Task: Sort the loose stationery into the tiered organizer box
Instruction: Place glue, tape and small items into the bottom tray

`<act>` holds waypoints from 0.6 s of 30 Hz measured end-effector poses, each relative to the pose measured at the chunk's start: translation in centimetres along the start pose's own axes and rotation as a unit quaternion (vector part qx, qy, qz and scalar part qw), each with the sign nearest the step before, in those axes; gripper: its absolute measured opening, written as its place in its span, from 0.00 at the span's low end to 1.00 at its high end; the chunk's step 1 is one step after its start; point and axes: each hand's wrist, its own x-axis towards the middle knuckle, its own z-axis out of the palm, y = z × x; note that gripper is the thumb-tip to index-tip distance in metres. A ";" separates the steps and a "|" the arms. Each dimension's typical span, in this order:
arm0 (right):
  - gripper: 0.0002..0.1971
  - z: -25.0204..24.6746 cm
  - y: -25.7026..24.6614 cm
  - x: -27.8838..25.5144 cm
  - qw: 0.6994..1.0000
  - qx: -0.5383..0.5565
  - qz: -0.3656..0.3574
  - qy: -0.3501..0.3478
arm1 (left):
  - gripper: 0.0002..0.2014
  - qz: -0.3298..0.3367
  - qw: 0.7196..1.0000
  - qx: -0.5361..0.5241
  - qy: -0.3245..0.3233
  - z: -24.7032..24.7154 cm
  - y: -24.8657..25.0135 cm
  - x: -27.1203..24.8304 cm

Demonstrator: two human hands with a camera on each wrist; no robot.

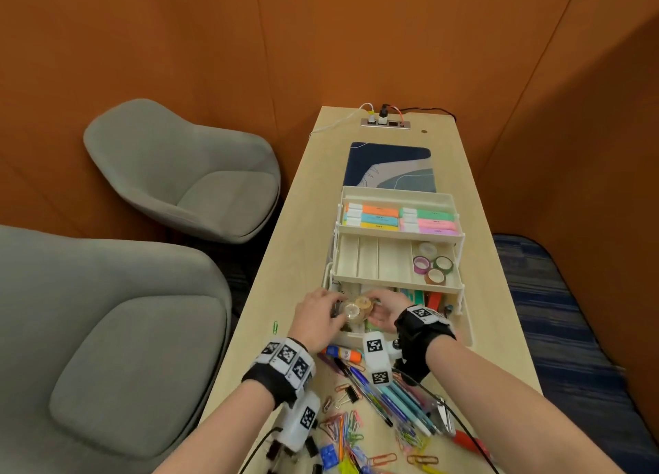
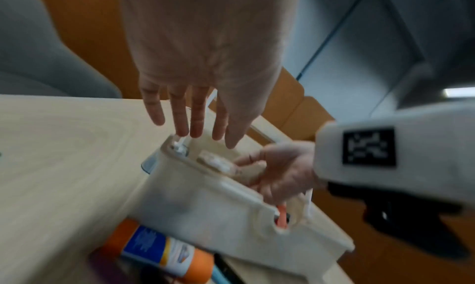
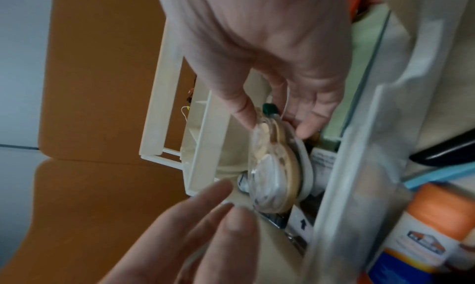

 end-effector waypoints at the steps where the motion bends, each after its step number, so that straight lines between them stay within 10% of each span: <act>1: 0.06 0.3 0.0 0.4 1.000 -0.006 -0.007 0.002 | 0.20 0.016 0.999 0.050 -0.002 0.6 0.0 0.4; 18: 0.11 0.6 0.6 1.7 0.995 -0.013 -0.095 0.010 | 0.16 0.058 0.967 0.247 0.014 2.6 0.8 3.2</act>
